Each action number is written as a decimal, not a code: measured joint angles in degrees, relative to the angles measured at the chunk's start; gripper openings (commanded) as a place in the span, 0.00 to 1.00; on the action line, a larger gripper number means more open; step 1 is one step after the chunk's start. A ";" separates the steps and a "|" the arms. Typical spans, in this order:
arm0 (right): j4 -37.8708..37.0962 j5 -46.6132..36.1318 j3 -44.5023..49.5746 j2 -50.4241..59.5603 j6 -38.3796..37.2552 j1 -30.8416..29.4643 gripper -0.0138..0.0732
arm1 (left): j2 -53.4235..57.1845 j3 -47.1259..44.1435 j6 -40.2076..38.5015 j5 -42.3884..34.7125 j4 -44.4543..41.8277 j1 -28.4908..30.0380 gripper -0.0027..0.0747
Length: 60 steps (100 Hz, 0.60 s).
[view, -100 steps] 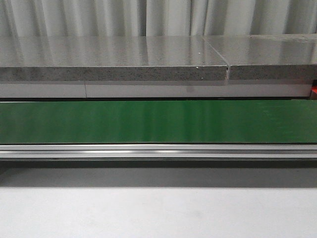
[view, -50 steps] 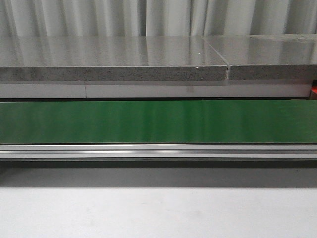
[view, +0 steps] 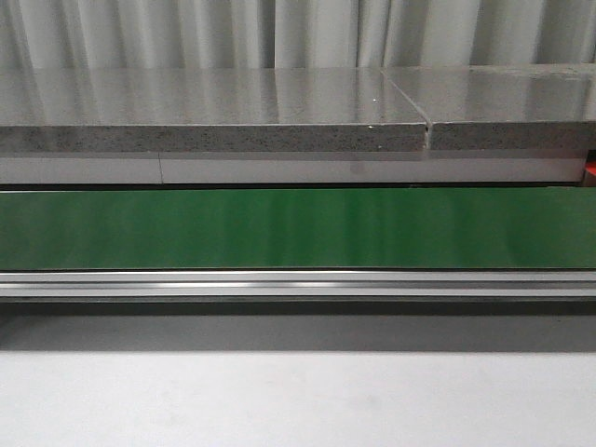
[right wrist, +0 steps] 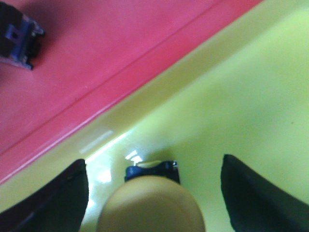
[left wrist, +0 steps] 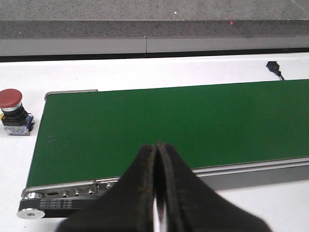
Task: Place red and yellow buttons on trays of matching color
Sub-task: 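Raise the right gripper back above the belt end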
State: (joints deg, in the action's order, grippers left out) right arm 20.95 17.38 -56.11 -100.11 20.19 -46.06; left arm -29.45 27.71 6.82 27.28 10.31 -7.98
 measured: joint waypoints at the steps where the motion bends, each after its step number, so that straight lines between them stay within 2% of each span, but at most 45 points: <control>1: 0.00 0.00 -0.04 0.30 0.00 0.00 0.82 | 0.00 0.00 0.00 0.00 0.00 0.00 0.01; 22: 0.41 1.34 -3.10 6.45 0.00 0.81 0.82 | 0.00 0.00 0.00 0.00 0.00 0.00 0.01; 31: 0.51 1.79 -4.03 9.35 0.00 3.05 0.82 | 0.00 0.00 0.00 0.00 0.00 0.00 0.01; 43: 0.45 2.18 -4.25 14.12 0.00 8.19 0.82 | 0.00 0.00 0.00 0.00 0.00 0.00 0.01; 60: 0.54 2.54 -4.25 20.05 1.77 19.48 0.82 | 0.00 0.00 0.00 0.00 0.00 0.00 0.01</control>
State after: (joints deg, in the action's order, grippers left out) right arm 21.49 19.92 -60.36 -80.06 21.95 -26.58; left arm -29.45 27.71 6.82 27.28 10.31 -7.98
